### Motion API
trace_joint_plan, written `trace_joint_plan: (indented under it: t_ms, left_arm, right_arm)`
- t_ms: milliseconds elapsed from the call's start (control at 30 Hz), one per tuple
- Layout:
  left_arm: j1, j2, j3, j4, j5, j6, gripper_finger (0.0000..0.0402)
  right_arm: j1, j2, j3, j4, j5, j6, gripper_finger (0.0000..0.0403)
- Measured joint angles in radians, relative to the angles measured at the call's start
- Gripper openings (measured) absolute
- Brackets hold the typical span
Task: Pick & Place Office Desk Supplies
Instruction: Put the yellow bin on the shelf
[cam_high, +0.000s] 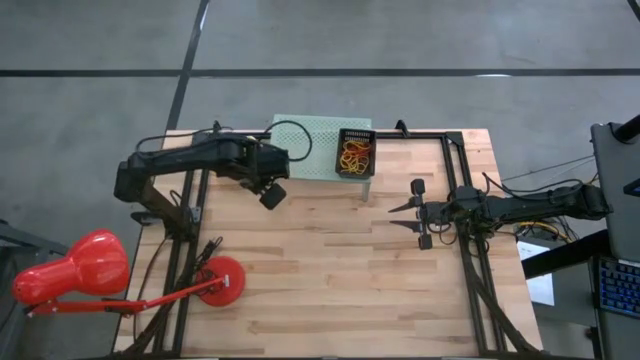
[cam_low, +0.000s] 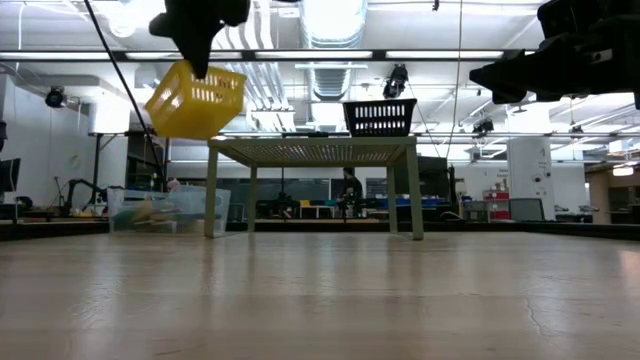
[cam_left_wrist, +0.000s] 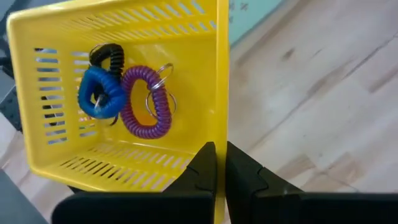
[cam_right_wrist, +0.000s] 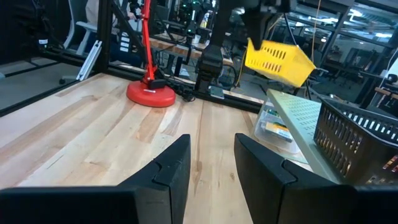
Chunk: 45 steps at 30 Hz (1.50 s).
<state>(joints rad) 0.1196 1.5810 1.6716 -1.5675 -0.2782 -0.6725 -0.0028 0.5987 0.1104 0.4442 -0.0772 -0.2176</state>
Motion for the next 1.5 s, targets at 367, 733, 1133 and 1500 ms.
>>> trace_joint_plan:
  t_ms: [367,733,1133,1500]
  left_arm:
    - [-0.001,0.039,0.019,-0.001,-0.019,0.126,0.0015]
    - [-0.001,0.072,0.019,0.077,-0.059,0.345,0.0015]
    - [-0.001,0.072,0.019,0.315,-0.06,0.73,0.0015]
    - [0.0,0.088,0.018,0.396,-0.014,0.937,0.0015]
  right_arm:
    - [0.0,0.0,0.0,0.0,0.0,0.0,0.0121]
    - [0.0,0.0,0.0,0.0,0.0,0.0,0.0121]
    - [0.0,0.0,0.0,0.0,0.0,0.0,0.0121]
    - [0.0,0.0,0.0,0.0,0.0,0.0,0.0121]
